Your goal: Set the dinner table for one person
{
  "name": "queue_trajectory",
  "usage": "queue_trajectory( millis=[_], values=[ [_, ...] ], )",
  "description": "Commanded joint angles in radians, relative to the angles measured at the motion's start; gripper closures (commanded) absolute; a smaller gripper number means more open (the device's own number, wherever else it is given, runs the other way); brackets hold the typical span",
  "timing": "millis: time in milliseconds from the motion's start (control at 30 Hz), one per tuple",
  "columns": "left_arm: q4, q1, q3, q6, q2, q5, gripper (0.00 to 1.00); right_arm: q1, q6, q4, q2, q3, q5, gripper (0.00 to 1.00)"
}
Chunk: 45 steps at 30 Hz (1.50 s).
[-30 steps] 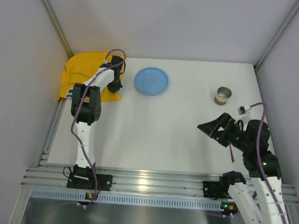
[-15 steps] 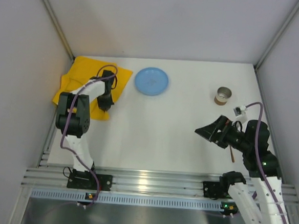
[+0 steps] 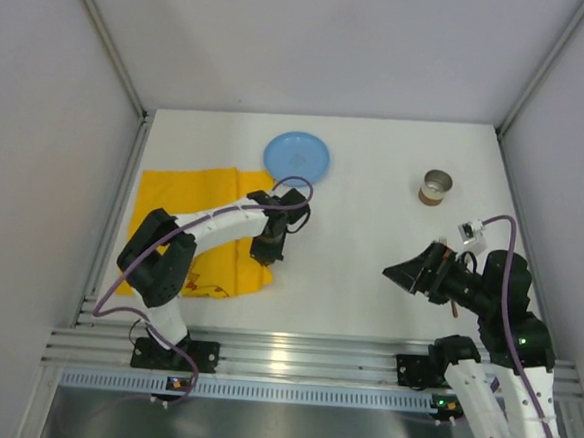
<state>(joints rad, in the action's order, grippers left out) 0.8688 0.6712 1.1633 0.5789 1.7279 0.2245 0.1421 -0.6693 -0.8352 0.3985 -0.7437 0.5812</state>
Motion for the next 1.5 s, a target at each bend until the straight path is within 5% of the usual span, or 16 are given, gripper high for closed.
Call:
queue_trajectory(
  millis=[0, 300, 333, 400, 433, 633, 867, 1033, 1467],
  values=[
    [0.067, 0.149, 0.125, 0.096, 0.073, -0.034, 1.0, 0.005, 0.019, -0.036, -0.001, -0.016, -0.021, 0.0],
    [0.199, 0.439, 0.677, 0.079, 0.432, -0.112, 1.0, 0.005, 0.034, -0.035, 0.066, -0.098, -0.069, 0.0],
    [0.214, 0.447, 0.714, 0.081, 0.447, -0.117, 0.68, 0.007, 0.042, -0.036, 0.077, -0.106, -0.07, 0.0],
    [0.242, 0.461, 0.794, 0.082, 0.45, -0.109, 0.3, 0.005, 0.046, -0.035, 0.083, -0.111, -0.078, 0.0],
    [0.243, 0.459, 0.803, 0.084, 0.434, -0.088, 0.02, 0.005, 0.048, -0.035, 0.091, -0.115, -0.081, 0.0],
    [0.312, 0.409, 0.773, 0.111, 0.204, 0.005, 0.01, 0.007, 0.04, 0.008, 0.146, -0.096, -0.101, 0.0],
    [0.271, 0.179, 0.282, 0.145, -0.144, 0.078, 0.01, 0.005, 0.014, 0.289, 0.336, -0.014, -0.015, 0.0],
    [0.236, 0.018, 0.017, 0.121, -0.338, 0.085, 0.04, 0.023, 0.025, 0.461, 0.69, -0.026, 0.063, 0.02],
    [0.053, -0.314, -0.275, 0.073, -0.364, -0.03, 0.06, 0.137, 0.089, 0.576, 1.293, -0.281, 0.019, 0.07]
  ],
)
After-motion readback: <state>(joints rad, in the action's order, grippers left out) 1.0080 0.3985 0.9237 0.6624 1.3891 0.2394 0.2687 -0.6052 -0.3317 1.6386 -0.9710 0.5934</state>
